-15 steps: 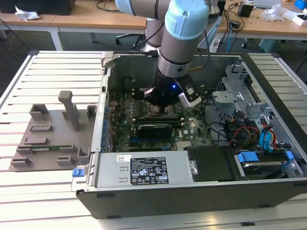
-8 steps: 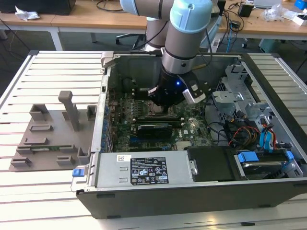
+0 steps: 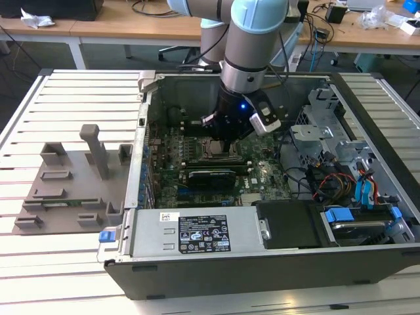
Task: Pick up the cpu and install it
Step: 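Install the second cpu locking lever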
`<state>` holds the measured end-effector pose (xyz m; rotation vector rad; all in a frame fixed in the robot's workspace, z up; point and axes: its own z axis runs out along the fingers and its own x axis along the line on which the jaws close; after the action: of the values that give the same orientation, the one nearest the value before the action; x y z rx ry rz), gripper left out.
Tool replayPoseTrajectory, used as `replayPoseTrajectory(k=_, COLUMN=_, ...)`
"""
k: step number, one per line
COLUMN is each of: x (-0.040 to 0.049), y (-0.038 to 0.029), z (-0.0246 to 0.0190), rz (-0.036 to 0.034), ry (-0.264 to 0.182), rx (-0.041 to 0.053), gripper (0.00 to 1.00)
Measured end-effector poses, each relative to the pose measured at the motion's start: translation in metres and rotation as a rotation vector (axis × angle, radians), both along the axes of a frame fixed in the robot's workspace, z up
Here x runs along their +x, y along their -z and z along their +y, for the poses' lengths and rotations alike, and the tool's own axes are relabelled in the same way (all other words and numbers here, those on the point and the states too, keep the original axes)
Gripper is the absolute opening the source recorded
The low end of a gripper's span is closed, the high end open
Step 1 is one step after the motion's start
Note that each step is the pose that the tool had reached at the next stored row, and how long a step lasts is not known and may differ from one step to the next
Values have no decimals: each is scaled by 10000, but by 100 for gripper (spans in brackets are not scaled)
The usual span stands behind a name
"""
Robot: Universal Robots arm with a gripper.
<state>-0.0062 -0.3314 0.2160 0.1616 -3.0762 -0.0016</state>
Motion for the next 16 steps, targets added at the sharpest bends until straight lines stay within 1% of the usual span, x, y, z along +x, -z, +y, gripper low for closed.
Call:
replayPoseTrajectory(k=5, x=0, y=-75, z=2, rz=-1, ry=2, rx=-2, gripper=11)
replayPoseTrajectory(k=11, x=0, y=-118, z=3, rz=0, ry=1, rx=-24, gripper=11)
replayPoseTrajectory(k=12, x=0, y=-140, z=4, rz=-1, ry=2, rx=-38, gripper=11)
replayPoseTrajectory(k=16, x=0, y=-169, z=4, rz=-1, ry=2, rx=-47, gripper=11)
